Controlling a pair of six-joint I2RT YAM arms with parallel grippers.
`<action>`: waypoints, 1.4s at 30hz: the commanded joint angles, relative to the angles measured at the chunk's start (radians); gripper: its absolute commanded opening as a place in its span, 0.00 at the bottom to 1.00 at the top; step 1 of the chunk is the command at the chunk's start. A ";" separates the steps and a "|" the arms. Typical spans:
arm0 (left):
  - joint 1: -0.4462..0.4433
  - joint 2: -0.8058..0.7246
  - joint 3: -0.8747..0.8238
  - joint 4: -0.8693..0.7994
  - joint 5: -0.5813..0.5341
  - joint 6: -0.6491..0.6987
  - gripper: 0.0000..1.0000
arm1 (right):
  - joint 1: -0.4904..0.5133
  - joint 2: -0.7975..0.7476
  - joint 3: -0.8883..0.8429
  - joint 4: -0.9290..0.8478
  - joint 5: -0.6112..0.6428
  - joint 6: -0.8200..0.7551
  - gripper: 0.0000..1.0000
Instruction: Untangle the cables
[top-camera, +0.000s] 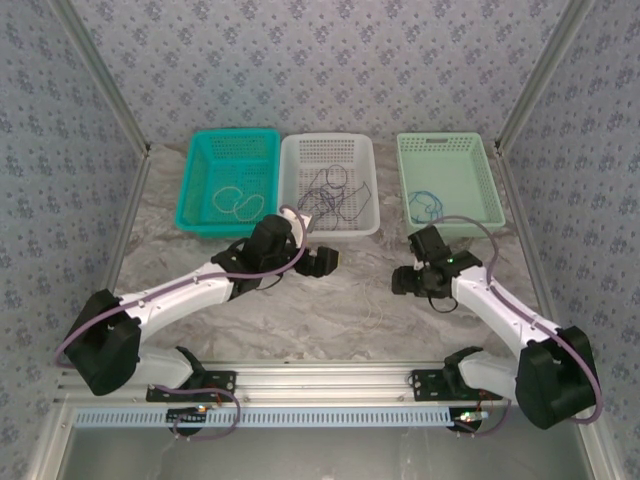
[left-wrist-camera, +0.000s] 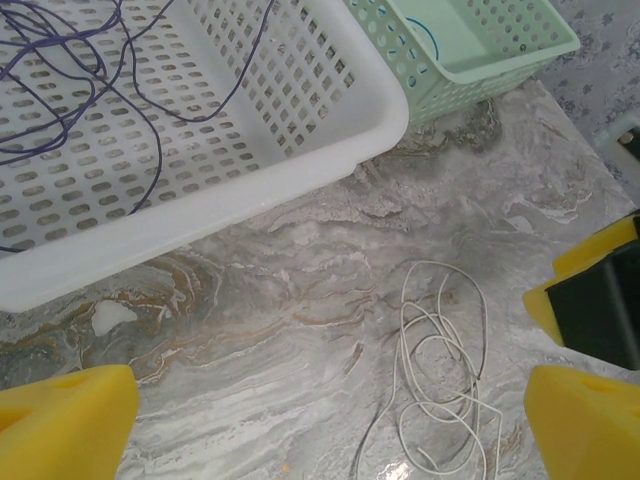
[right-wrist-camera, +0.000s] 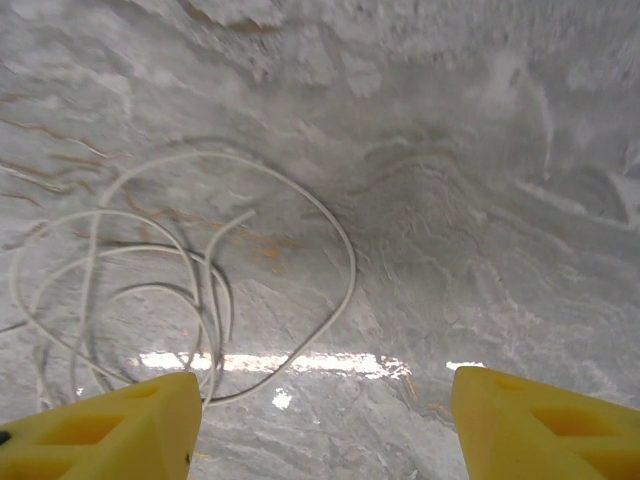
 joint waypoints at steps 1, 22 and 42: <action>0.005 0.005 -0.003 0.032 0.003 -0.020 0.99 | 0.014 0.021 -0.035 0.052 -0.008 0.075 0.69; 0.005 -0.001 0.001 0.025 0.007 -0.011 0.99 | 0.028 0.274 -0.014 0.110 0.044 0.129 0.51; 0.006 0.005 0.005 0.026 0.004 -0.005 0.99 | 0.086 0.099 0.007 0.065 0.197 0.112 0.00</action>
